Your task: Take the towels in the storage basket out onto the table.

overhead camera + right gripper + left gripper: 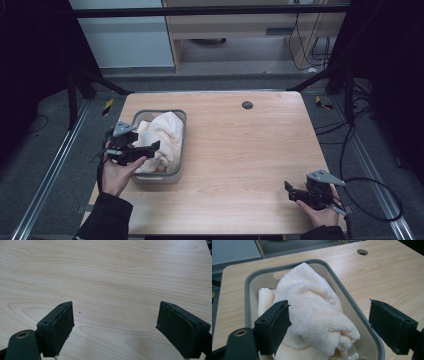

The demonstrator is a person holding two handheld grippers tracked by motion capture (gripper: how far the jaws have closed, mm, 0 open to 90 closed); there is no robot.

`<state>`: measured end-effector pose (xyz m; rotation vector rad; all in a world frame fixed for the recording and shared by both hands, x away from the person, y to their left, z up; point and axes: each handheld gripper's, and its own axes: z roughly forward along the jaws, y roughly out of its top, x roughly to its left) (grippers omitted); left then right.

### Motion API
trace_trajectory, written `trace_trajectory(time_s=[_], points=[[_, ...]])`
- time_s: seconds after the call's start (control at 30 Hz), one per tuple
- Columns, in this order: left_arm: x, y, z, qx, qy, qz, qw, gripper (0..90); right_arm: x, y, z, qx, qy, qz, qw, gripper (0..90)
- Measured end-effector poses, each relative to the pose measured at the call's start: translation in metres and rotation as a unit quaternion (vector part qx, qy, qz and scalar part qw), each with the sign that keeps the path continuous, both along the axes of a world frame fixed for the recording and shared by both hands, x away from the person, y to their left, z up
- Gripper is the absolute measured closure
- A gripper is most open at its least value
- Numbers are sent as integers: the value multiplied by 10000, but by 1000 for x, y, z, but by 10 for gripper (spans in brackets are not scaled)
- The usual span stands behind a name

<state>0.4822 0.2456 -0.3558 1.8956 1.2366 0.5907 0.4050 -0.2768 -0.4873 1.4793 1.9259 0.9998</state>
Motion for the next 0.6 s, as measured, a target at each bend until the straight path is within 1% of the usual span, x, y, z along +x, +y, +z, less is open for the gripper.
trace_trajectory(time_s=[0.07,0.23,0.37,0.43,0.47,0.5,0.6], points=[[2,-1,-1,7,27,10,10000,157,0,0,0,-3,0,3,10000,138],[10,-4,-7,87,172,45,9998,145,1,0,-1,9,11,12,10000,138],[16,-5,-11,104,260,76,9996,132,1,0,-1,33,36,13,10000,138],[19,-8,-15,125,341,66,9993,129,1,0,-1,50,44,14,10000,136],[19,-8,-15,125,341,66,9993,126,1,0,-1,50,44,14,10000,136],[22,-10,-17,191,398,53,9990,123,1,-1,-1,34,40,20,10000,135],[24,-12,-20,207,430,51,9988,110,1,-1,-1,36,42,15,10000,131]])
